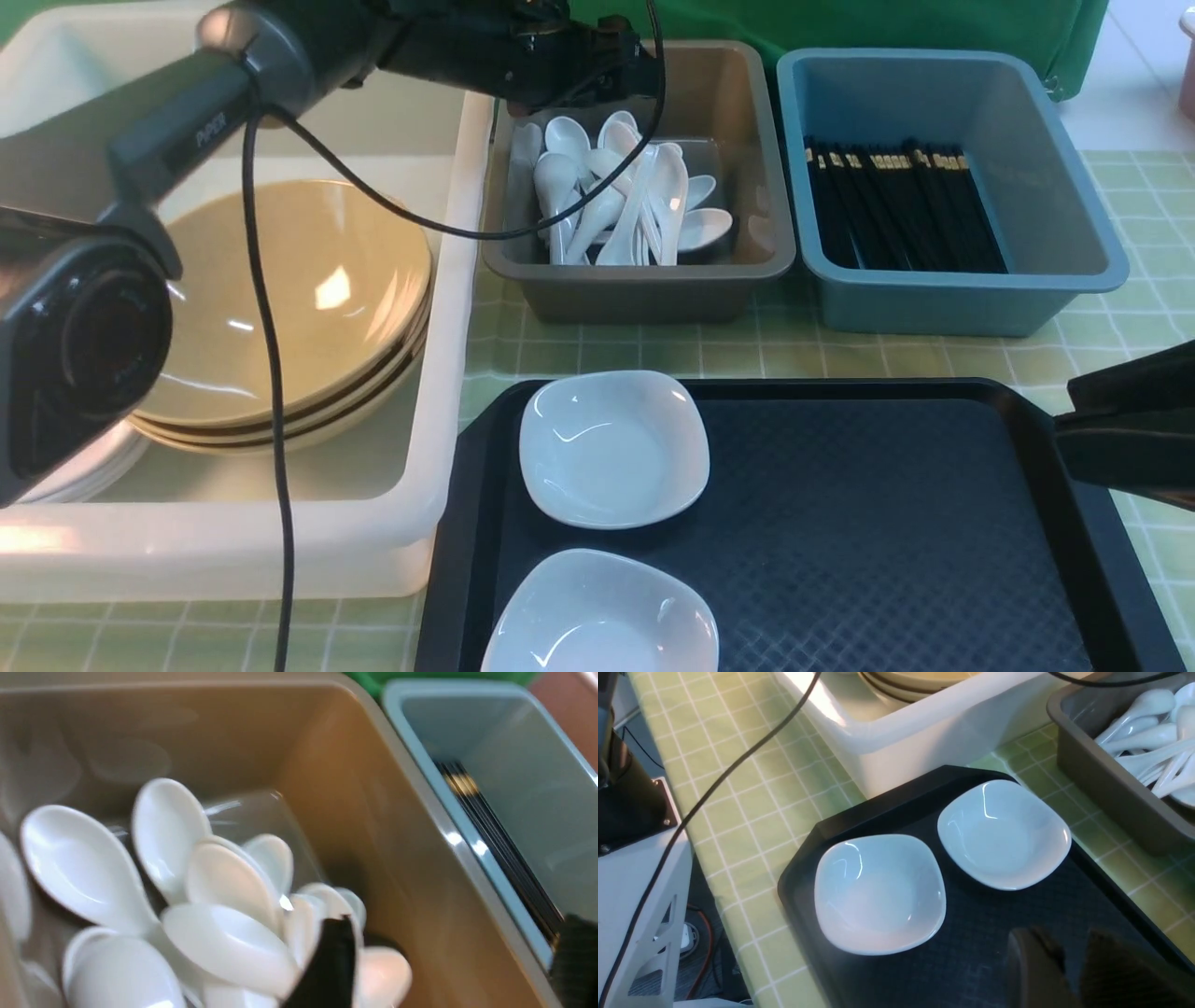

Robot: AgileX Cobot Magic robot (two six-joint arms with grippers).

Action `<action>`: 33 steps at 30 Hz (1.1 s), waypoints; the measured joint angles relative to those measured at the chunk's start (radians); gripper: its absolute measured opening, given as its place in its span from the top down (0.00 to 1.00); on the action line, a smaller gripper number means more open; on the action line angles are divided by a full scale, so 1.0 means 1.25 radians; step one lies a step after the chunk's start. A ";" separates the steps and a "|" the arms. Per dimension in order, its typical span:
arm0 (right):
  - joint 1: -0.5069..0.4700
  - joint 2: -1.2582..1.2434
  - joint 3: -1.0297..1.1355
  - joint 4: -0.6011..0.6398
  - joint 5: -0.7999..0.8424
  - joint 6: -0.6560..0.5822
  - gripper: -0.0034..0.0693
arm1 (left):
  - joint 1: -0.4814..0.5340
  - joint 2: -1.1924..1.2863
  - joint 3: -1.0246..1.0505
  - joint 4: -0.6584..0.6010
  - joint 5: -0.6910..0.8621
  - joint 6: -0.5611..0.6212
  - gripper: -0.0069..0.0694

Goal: On green table put chopsticks spoon bowls plates into blue grey white boxes.
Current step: 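Pick up a white spoon from the spoon tray with the left gripper, then grasp the small white bowl on the black tray by its rim with the left gripper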

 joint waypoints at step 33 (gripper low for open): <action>0.001 0.000 0.000 -0.002 0.017 -0.009 0.67 | -0.345 -0.083 0.207 0.537 0.274 -0.559 0.30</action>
